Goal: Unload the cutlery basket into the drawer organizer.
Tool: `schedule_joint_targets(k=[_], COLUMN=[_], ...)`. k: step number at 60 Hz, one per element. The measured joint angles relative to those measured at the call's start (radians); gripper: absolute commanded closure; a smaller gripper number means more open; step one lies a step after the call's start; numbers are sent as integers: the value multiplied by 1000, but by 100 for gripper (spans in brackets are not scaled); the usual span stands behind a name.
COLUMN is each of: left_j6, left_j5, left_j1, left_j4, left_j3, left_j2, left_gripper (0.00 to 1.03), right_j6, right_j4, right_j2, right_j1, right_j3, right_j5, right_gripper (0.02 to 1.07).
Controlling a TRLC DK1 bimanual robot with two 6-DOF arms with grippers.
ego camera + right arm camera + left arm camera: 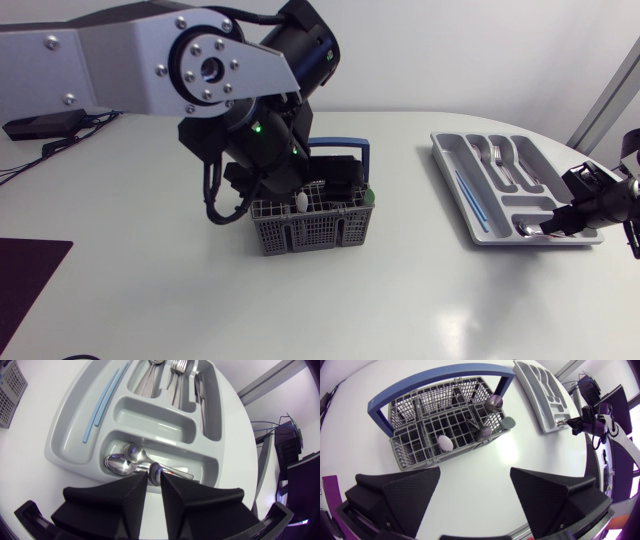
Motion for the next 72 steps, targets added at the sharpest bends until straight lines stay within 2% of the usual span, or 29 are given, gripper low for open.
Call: schedule_joint_targets(k=[3, 8, 12, 24, 37, 50, 72], left_j6=[0, 0, 0, 0, -5, -72, -225], left_j5=[0, 0, 0, 0, 0, 0, -3], left_j1=[0, 2, 3, 30, 64, 87, 113], left_j4=[0, 0, 0, 0, 0, -40, -128], left_j3=[0, 0, 0, 0, -1, -1, 0], left_j2=[0, 0, 0, 0, 0, 0, 0], left_gripper=[5, 5, 5, 5, 5, 6, 6], right_j6=[0, 1, 5, 58, 193, 330, 464], right_j4=[0, -2, -19, -134, -264, -338, -376], right_j2=[0, -12, -39, -205, -331, -351, -340], right_j1=[13, 42, 66, 194, 446, 657, 874], right_j3=[-5, -17, -24, -27, -27, -14, 55], right_j5=[15, 38, 51, 52, 51, 51, 40], right_gripper=[54, 36, 31, 31, 31, 31, 31])
